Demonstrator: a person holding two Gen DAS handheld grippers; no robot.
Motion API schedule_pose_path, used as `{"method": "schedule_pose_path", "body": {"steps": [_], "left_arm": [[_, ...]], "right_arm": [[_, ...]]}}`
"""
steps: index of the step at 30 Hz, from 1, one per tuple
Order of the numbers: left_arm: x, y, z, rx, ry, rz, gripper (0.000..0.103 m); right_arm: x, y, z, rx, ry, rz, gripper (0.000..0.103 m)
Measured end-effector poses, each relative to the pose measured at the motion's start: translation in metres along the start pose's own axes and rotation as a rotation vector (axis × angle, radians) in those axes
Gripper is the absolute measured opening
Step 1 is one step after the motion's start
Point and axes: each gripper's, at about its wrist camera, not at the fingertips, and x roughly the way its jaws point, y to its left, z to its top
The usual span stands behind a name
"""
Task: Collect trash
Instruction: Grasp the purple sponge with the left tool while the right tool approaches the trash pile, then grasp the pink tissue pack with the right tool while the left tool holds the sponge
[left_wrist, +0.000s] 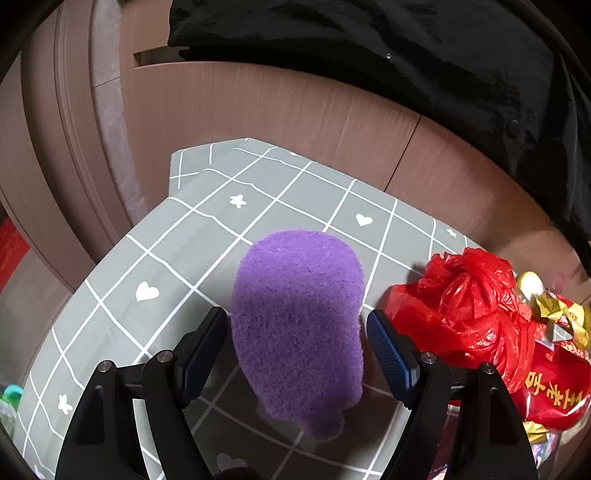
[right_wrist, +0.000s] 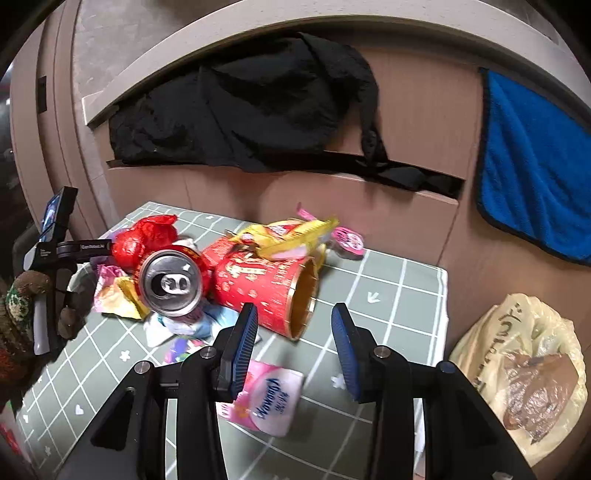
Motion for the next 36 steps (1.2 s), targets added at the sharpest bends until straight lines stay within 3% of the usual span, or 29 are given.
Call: {"method": "schedule_pose_path", "body": {"steps": [3, 5, 9, 13, 17, 22, 28, 36], "left_arm": [[-0.002, 0.001, 0.000, -0.007, 0.006, 0.010, 0.075], [-0.003, 0.001, 0.001, -0.003, 0.002, 0.020, 0.064], [-0.008, 0.004, 0.005, -0.002, 0.006, -0.010, 0.062], [-0.034, 0.004, 0.005, 0.005, -0.075, -0.043, 0.061], [-0.068, -0.007, 0.001, 0.064, -0.153, -0.042, 0.061], [-0.108, -0.018, -0.013, 0.117, -0.210, -0.102, 0.061], [-0.131, -0.019, -0.032, 0.118, -0.202, -0.181, 0.061], [-0.127, -0.023, -0.056, 0.097, -0.160, -0.218, 0.061]], "right_arm": [[0.001, 0.008, 0.005, -0.012, -0.001, 0.030, 0.039], [0.001, 0.014, 0.008, -0.020, -0.001, 0.049, 0.039], [-0.002, 0.027, 0.015, -0.040, -0.004, 0.109, 0.039], [0.003, 0.049, 0.030, -0.068, 0.000, 0.207, 0.039], [0.022, 0.073, 0.046, -0.085, 0.005, 0.238, 0.039], [0.057, 0.088, 0.055, -0.100, 0.036, 0.172, 0.039], [0.072, 0.085, 0.026, -0.062, 0.102, 0.089, 0.047], [0.065, 0.066, 0.012, 0.061, 0.129, 0.111, 0.046]]}}
